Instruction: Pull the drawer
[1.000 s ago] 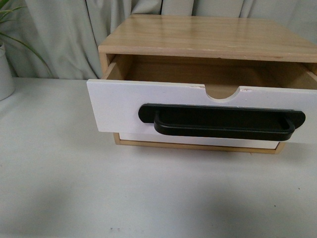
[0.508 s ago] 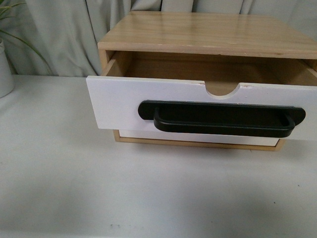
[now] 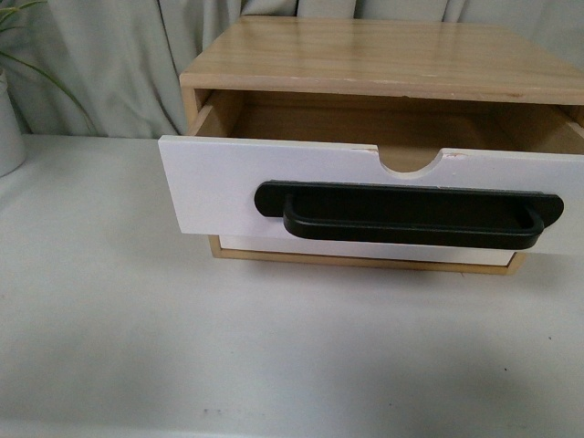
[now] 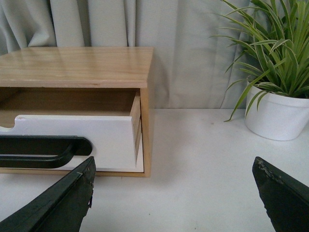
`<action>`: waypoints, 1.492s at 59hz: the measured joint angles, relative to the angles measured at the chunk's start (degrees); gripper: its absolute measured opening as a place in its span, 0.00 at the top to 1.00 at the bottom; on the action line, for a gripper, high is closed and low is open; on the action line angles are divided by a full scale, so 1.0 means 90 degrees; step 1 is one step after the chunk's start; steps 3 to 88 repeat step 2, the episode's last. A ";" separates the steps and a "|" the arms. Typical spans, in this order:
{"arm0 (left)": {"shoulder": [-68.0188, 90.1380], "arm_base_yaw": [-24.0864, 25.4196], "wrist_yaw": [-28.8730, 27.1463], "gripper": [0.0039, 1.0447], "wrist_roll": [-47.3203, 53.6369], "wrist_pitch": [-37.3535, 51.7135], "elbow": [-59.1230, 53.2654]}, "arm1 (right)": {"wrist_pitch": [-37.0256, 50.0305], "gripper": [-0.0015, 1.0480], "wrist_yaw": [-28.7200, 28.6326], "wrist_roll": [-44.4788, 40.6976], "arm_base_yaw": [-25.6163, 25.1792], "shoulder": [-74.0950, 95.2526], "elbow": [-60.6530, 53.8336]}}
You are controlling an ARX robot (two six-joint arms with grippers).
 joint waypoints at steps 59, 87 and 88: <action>0.0000 0.0000 0.0002 0.06 0.0000 0.0000 0.0000 | 0.0000 0.09 0.0002 0.0000 0.0000 0.0002 0.0000; 0.0000 0.0000 0.0002 0.06 0.0000 0.0000 0.0000 | 0.0000 0.09 0.0002 0.0000 0.0000 0.0002 0.0000; 0.0000 0.0000 0.0002 0.06 0.0000 0.0000 0.0000 | 0.0000 0.09 0.0002 0.0000 0.0000 0.0002 0.0000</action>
